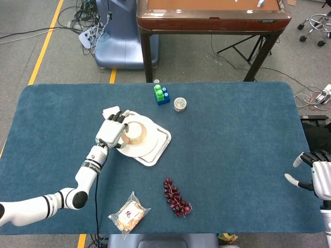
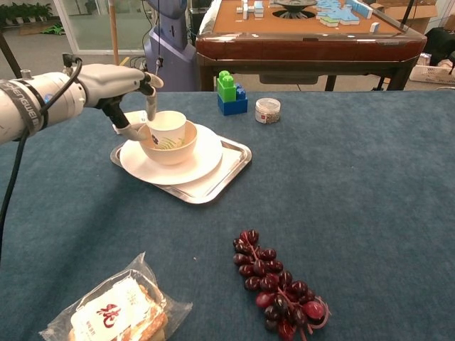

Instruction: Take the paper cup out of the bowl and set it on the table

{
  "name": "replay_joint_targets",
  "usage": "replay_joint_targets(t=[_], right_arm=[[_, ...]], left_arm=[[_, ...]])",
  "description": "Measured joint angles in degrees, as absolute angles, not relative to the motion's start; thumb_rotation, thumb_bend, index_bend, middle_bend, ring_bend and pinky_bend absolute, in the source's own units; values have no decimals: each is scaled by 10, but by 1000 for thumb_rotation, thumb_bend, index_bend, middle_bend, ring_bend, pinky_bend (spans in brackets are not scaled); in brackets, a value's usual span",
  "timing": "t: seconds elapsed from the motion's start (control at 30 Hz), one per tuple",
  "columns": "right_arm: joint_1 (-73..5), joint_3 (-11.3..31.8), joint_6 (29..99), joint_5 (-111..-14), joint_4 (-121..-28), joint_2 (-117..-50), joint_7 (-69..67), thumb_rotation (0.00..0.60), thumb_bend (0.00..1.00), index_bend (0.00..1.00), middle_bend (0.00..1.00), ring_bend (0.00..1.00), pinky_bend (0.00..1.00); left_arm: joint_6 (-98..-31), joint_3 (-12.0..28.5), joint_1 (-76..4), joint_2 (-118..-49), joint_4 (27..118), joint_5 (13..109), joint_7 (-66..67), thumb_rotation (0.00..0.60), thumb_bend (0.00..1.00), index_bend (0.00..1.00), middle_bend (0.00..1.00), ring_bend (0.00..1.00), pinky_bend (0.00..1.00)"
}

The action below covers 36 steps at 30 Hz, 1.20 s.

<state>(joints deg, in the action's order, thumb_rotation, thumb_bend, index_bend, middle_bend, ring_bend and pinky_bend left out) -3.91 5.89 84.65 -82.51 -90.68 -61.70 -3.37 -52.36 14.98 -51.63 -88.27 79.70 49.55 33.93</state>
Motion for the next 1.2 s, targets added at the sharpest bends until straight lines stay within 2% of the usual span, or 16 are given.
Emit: replay_joint_targets(t=[0.83,1.2], right_arm=[[-41,59,839,-822,-903,-618,-40,600,170,569,488,352,216],[-42,57,836,-823,-903,-618,-41,600,170,569,488,352,216]], left_arm=[[-536,133,-552,-922,760,465,364,600,234,477,38,0,155],[-542,130,-553,-924,756,461,364,600,305,516,38,0,163]])
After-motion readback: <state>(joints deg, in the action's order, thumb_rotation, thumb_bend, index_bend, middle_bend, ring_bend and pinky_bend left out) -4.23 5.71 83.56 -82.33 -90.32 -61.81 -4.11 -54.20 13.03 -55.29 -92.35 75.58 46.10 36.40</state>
